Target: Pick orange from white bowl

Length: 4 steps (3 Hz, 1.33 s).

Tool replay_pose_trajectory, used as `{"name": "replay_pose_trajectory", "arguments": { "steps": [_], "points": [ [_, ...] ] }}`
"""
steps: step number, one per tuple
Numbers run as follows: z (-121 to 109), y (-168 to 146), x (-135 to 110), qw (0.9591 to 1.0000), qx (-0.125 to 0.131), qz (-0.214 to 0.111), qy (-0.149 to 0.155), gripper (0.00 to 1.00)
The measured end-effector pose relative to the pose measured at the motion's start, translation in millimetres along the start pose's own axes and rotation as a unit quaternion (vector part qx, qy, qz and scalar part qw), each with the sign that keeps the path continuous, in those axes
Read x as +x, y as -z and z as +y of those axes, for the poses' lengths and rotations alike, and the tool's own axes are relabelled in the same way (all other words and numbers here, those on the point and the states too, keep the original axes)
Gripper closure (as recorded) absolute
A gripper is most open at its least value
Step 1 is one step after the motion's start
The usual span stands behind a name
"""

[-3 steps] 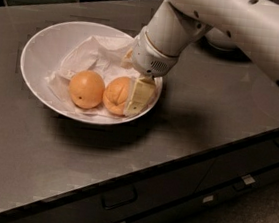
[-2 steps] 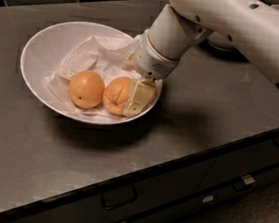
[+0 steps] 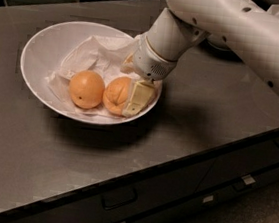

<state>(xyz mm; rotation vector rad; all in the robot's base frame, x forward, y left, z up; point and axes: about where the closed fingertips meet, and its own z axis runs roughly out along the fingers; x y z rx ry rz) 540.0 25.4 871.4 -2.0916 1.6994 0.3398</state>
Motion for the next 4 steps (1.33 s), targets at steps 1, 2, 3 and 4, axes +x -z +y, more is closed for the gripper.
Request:
{"name": "replay_pose_trajectory", "arguments": {
  "steps": [1, 2, 3, 4],
  "points": [
    [0.0, 0.0, 0.0, 1.0, 0.0, 0.0, 0.0, 0.43],
    [0.0, 0.0, 0.0, 1.0, 0.0, 0.0, 0.0, 0.66],
    [0.3, 1.1, -0.8, 1.0, 0.002, -0.001, 0.0, 0.9],
    [2.3, 25.0, -12.2, 0.9994, 0.029, -0.01, 0.014, 1.0]
  ]
}}
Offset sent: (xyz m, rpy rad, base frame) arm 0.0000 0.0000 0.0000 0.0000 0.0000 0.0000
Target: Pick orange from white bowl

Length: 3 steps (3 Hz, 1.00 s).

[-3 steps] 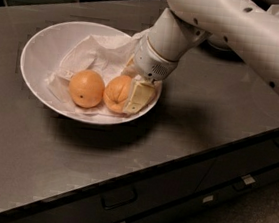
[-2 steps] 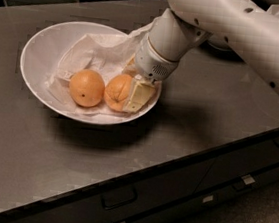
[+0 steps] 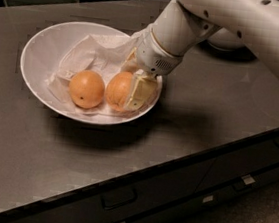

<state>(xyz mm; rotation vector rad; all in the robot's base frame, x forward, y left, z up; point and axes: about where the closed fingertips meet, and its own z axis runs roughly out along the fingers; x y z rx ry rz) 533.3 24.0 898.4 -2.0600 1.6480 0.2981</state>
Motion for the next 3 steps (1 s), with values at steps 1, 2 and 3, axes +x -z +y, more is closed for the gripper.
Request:
{"name": "replay_pose_trajectory", "arguments": {
  "steps": [1, 2, 3],
  "points": [
    [2.7, 28.4, -17.8, 0.9992, 0.035, -0.002, 0.019, 1.0],
    [5.2, 52.4, -33.2, 0.9971, 0.067, 0.0, 0.036, 1.0],
    [5.4, 53.3, -33.9, 0.997, 0.068, 0.0, 0.037, 1.0]
  ]
}}
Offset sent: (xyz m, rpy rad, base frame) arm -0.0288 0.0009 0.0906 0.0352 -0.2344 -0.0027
